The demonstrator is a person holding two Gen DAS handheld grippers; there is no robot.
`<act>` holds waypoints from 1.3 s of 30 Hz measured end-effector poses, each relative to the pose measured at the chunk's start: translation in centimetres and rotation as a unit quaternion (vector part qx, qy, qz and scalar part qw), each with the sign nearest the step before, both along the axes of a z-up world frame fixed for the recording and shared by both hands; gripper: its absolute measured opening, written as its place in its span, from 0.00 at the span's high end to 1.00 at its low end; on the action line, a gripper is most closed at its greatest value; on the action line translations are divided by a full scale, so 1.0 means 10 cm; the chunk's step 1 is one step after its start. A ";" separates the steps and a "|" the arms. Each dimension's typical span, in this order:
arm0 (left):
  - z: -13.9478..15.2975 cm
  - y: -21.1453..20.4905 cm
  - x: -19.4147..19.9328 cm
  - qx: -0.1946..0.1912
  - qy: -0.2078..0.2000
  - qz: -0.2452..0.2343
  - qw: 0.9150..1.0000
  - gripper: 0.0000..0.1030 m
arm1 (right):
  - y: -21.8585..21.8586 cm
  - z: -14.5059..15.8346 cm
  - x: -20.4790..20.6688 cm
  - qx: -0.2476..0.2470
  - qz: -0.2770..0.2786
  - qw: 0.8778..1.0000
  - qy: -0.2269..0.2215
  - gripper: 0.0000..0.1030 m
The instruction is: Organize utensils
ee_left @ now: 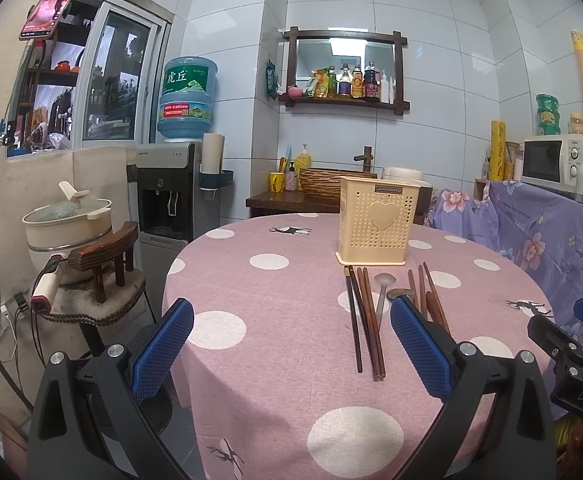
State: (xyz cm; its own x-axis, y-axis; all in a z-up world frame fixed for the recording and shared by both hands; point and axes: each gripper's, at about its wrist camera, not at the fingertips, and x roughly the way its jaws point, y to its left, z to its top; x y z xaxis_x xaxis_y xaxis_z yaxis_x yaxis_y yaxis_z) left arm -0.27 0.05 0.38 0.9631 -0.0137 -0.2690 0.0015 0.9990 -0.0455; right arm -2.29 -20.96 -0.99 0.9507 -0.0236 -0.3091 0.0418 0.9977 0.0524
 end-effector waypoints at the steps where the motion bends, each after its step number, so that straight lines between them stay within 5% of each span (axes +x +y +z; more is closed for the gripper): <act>1: 0.00 0.00 0.00 0.000 0.000 0.000 1.000 0.05 | 0.00 0.00 0.00 0.000 0.000 1.000 0.000 0.05; 39: 0.00 -0.01 -0.03 0.003 -0.001 -0.001 1.000 0.05 | 0.00 0.01 0.00 0.000 0.000 1.000 0.000 0.05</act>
